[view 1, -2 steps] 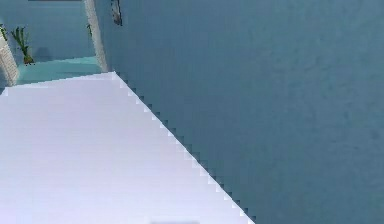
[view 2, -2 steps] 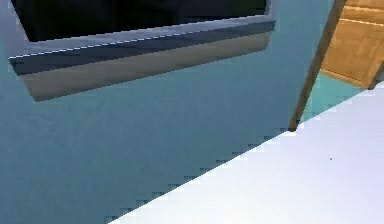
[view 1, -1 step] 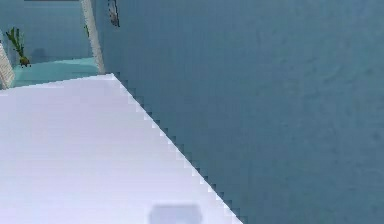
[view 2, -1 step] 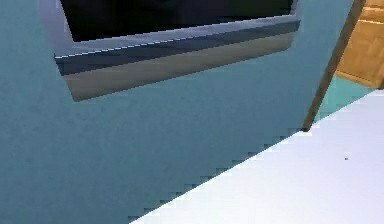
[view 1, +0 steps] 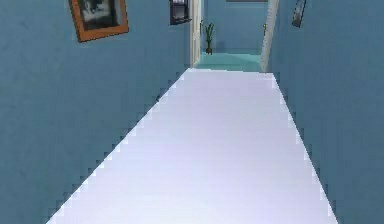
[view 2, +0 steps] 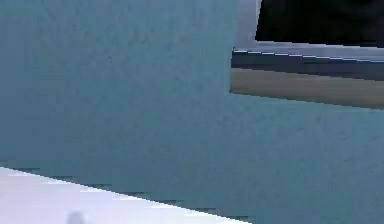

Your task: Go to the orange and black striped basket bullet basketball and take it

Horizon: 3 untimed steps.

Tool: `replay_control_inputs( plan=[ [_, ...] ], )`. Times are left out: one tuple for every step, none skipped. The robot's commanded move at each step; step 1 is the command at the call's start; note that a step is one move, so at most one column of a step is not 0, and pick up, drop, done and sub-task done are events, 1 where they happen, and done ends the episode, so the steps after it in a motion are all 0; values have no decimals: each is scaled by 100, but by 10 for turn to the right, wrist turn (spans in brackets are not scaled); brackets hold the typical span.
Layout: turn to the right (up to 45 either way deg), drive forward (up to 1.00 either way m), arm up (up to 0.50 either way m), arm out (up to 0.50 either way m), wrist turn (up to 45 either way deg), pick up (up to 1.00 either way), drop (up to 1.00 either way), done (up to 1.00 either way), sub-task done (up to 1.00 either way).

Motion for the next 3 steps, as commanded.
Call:
replay_control_inputs(
  plan=[
    [-450, 0, 0, 0, 0, 0, 0, 0, 0],
    [-450, 0, 0, 0, 0, 0, 0, 0, 0],
    [-390, 0, 0, 0, 0, 0, 0, 0, 0]
  ],
)
